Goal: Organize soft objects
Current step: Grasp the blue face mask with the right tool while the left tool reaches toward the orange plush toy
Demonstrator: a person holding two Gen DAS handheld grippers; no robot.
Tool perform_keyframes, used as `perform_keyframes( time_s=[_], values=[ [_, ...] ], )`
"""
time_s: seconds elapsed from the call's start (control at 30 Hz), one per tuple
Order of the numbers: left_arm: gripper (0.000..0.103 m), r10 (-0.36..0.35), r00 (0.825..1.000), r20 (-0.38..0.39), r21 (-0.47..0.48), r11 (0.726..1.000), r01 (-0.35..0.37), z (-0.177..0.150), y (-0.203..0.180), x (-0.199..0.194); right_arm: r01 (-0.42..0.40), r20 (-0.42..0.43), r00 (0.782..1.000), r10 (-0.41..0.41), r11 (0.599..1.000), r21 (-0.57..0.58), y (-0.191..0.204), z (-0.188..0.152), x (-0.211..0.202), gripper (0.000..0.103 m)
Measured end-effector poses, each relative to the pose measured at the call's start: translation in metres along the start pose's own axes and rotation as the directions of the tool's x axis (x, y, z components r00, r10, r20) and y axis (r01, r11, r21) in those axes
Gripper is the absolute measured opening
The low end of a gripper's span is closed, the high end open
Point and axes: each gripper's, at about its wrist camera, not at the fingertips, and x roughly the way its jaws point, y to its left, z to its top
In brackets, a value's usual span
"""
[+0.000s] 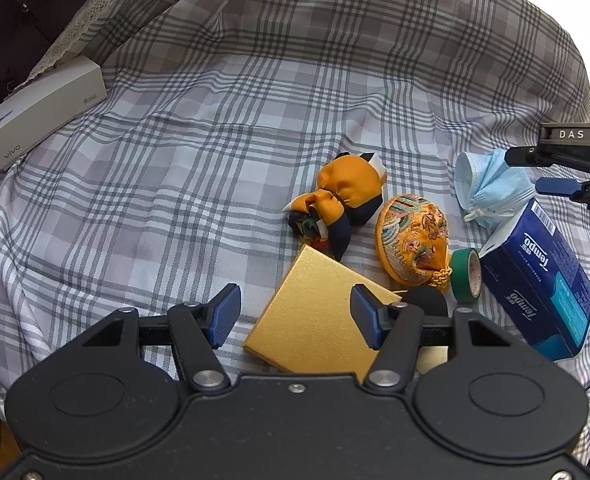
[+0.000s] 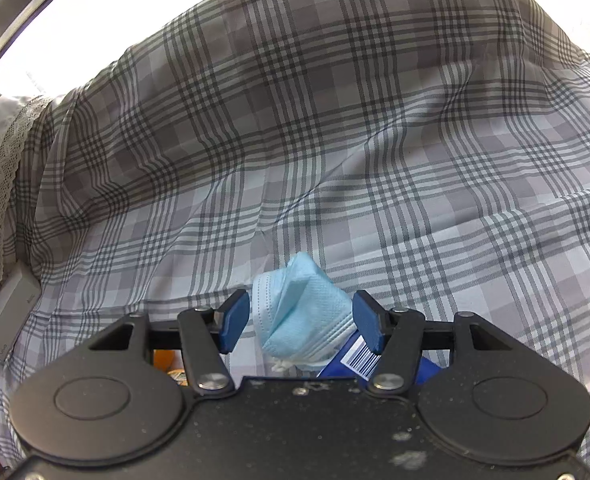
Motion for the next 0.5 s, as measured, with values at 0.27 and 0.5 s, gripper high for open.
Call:
perform_keyframes(
  time_s=[0.27, 0.5],
  values=[
    [0.057, -0.009, 1.000, 0.011, 0.003, 1.000, 0.009, -0.003, 0.000, -0.005, 0.026, -0.085, 0.996, -0.029, 0.999, -0.032, 0.010, 0.008, 0.038, 0.058],
    [0.057, 0.006, 1.000, 0.016, 0.000, 1.000, -0.006, 0.001, 0.006, -0.003, 0.099, -0.053, 0.994, -0.100, 0.995, -0.017, 0.006, 0.016, 0.069, 0.059]
  ],
)
